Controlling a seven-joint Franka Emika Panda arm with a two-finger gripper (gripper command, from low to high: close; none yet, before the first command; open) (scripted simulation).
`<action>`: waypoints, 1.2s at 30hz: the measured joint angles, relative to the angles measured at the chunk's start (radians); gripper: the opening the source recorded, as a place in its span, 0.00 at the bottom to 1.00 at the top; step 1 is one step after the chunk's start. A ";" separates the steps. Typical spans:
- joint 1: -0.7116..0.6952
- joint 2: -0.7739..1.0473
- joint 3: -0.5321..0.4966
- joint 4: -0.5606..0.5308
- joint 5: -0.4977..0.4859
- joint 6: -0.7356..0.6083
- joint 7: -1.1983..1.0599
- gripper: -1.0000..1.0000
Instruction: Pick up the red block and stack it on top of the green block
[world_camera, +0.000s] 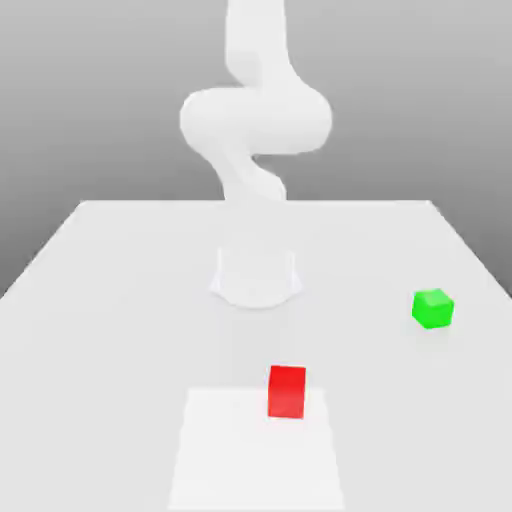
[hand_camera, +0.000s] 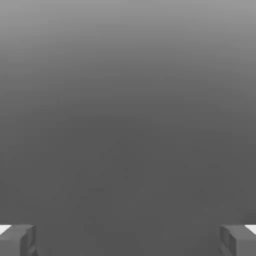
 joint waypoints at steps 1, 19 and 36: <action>0.001 0.032 0.004 -0.030 0.004 0.024 0.008 0.50; 0.015 0.709 0.100 -0.534 -0.004 0.535 0.202 0.50; 0.059 0.796 0.053 -0.533 -0.032 0.607 0.227 0.00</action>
